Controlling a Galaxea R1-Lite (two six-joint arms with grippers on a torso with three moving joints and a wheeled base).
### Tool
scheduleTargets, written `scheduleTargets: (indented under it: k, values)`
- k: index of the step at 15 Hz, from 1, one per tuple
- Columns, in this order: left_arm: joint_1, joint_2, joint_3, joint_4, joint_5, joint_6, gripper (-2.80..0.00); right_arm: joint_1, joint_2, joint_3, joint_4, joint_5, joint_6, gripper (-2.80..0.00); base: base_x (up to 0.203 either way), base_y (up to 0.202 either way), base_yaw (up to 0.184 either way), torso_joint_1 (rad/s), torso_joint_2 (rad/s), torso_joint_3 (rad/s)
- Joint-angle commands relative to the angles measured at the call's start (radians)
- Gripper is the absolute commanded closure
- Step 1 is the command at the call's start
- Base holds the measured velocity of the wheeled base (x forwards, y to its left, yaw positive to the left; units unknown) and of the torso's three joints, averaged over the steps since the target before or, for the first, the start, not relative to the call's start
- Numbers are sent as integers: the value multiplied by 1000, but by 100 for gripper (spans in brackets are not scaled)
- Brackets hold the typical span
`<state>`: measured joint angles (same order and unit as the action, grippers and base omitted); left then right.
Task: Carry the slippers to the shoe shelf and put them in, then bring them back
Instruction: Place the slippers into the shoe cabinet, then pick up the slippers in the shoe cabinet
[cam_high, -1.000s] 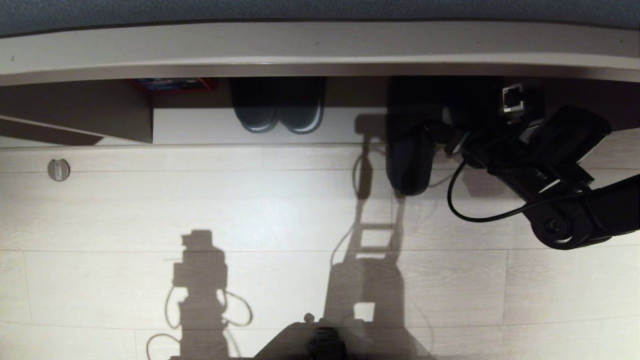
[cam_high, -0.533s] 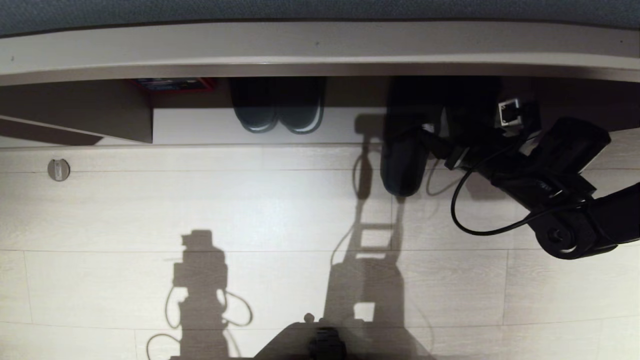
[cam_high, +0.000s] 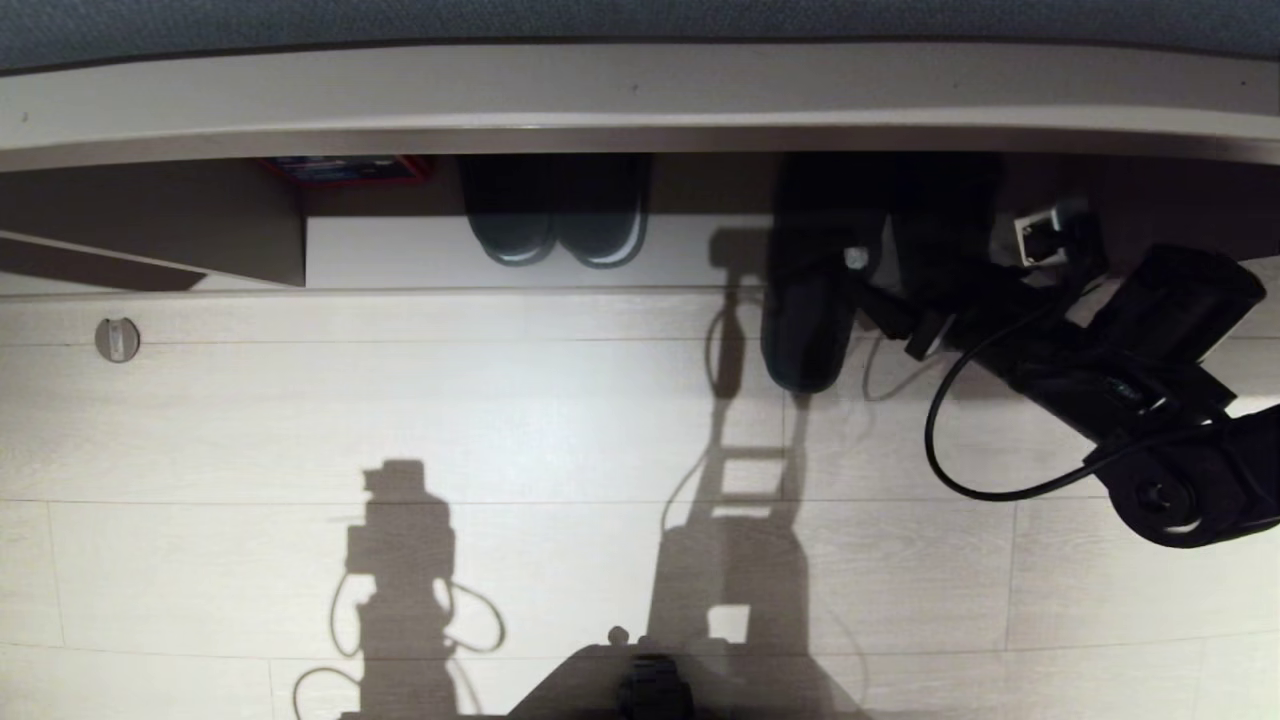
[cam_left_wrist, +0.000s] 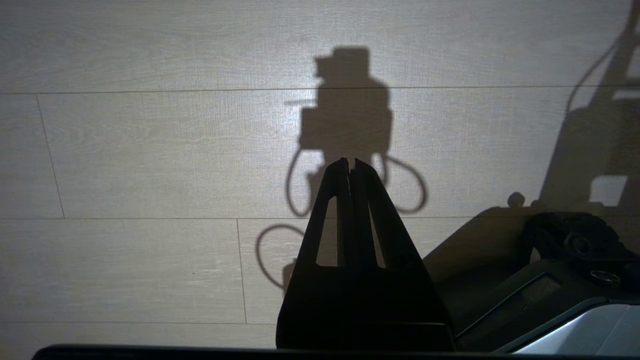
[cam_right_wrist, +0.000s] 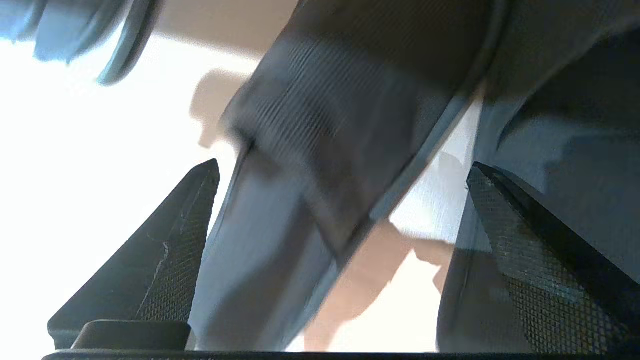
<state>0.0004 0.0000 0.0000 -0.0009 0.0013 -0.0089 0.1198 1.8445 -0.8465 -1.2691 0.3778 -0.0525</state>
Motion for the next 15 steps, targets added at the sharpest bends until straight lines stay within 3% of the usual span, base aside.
scheduleTargets:
  k: [1,6,15]
  values:
    - [0,-2,0,-1,0,0,0,1,-50,68,-7,14,-23,-280,0,0,0,0,0,0]
    - [1,-2,0,-1,0,0,0,10,-149,244,-72,25,-93,-280,0,0,0,0,0,0]
    - [1,-2,0,-1,0,1,0,158,-88,181,-58,-117,-84,-280,0,0,0,0,0,0]
